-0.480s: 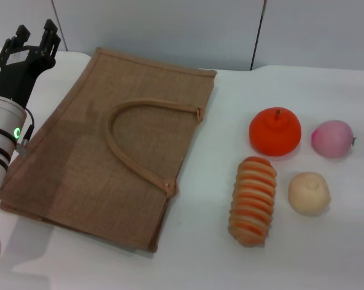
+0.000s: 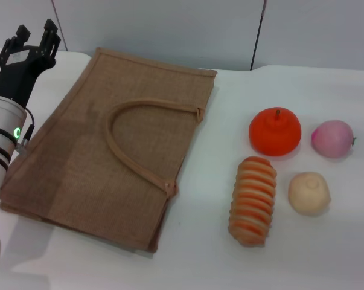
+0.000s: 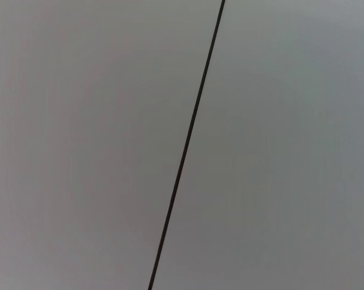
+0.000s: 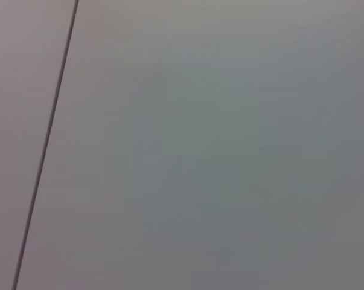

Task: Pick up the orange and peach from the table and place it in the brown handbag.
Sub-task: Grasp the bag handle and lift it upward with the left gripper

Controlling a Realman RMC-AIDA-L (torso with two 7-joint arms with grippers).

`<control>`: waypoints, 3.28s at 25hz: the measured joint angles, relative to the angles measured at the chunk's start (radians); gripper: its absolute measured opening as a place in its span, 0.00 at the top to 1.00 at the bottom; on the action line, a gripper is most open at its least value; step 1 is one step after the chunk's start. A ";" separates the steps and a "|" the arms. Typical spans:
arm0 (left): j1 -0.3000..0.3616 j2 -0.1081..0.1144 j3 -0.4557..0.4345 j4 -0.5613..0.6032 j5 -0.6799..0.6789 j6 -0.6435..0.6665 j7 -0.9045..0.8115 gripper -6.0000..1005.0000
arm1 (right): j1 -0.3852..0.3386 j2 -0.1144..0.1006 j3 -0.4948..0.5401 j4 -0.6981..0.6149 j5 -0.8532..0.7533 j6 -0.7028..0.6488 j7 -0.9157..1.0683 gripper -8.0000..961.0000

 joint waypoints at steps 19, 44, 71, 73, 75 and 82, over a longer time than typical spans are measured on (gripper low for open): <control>-0.014 0.011 0.003 0.213 0.337 0.051 -0.634 0.38 | -0.003 -0.002 0.000 0.000 0.000 0.001 -0.003 0.11; -0.218 0.027 0.061 0.694 1.330 0.089 -1.606 0.39 | -0.005 -0.003 0.000 -0.006 0.000 0.020 -0.004 0.11; -0.220 0.026 0.423 0.686 1.356 0.127 -1.789 0.40 | -0.003 -0.005 0.001 -0.008 0.000 0.028 0.002 0.11; -0.224 0.024 0.424 0.686 1.360 0.133 -1.785 0.41 | -0.003 -0.005 0.001 -0.008 0.001 0.028 0.002 0.11; -0.228 0.022 0.425 0.685 1.364 0.145 -1.784 0.41 | -0.003 -0.005 0.002 -0.008 0.002 0.028 0.002 0.11; -0.237 0.015 0.449 0.666 1.365 0.179 -1.782 0.41 | -0.002 -0.005 0.003 -0.008 0.003 0.028 0.002 0.11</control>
